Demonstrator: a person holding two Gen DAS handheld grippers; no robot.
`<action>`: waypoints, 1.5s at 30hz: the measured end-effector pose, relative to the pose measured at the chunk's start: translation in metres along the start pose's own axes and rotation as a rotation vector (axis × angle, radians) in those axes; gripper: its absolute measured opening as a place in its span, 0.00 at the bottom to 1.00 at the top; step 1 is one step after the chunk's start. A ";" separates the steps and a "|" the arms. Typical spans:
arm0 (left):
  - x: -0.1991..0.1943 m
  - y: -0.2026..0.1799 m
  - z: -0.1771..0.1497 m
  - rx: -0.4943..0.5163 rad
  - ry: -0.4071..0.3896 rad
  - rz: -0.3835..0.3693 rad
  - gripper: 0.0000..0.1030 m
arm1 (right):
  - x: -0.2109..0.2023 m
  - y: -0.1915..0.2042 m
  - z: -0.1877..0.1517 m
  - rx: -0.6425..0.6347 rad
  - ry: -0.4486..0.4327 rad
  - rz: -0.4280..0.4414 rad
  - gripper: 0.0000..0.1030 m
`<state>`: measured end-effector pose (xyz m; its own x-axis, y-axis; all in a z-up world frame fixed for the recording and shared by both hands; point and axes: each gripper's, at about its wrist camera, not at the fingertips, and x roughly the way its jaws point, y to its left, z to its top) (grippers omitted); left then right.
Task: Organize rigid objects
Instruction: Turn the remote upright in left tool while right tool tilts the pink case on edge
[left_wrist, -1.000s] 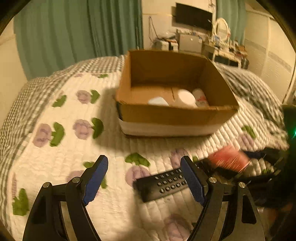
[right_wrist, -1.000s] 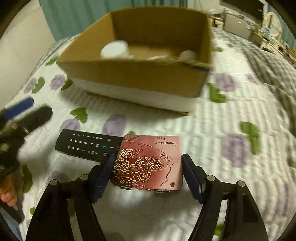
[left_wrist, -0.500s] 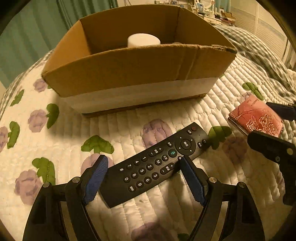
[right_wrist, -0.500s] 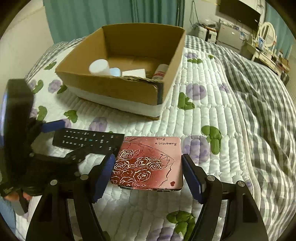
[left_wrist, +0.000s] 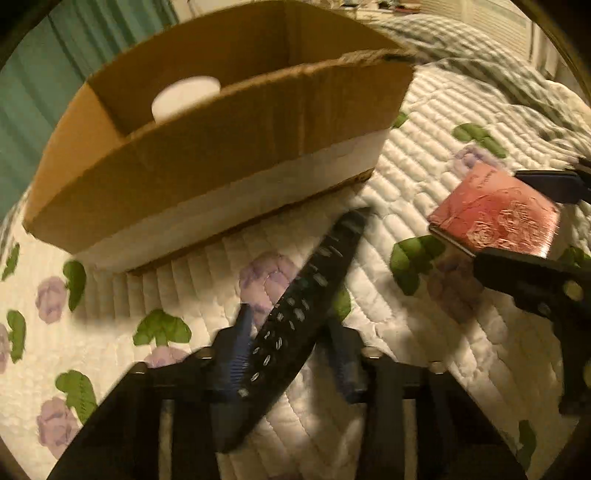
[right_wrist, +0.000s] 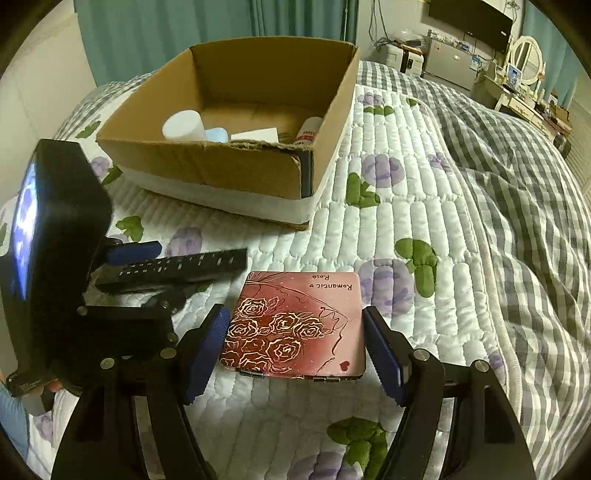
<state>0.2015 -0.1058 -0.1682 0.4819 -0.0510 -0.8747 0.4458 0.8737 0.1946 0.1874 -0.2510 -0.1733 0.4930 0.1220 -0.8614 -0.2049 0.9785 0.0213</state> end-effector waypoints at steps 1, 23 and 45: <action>-0.004 0.003 0.000 -0.009 -0.013 -0.005 0.26 | -0.001 0.000 0.000 0.002 -0.006 -0.005 0.71; -0.081 0.034 -0.041 -0.217 -0.115 -0.086 0.19 | 0.026 -0.003 -0.005 0.049 0.137 0.035 0.44; -0.089 0.055 -0.052 -0.331 -0.196 -0.117 0.19 | 0.036 0.039 -0.011 -0.016 0.145 0.128 0.13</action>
<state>0.1439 -0.0277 -0.1030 0.5912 -0.2231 -0.7750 0.2546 0.9635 -0.0831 0.1877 -0.2100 -0.2086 0.3351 0.2186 -0.9165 -0.2719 0.9538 0.1281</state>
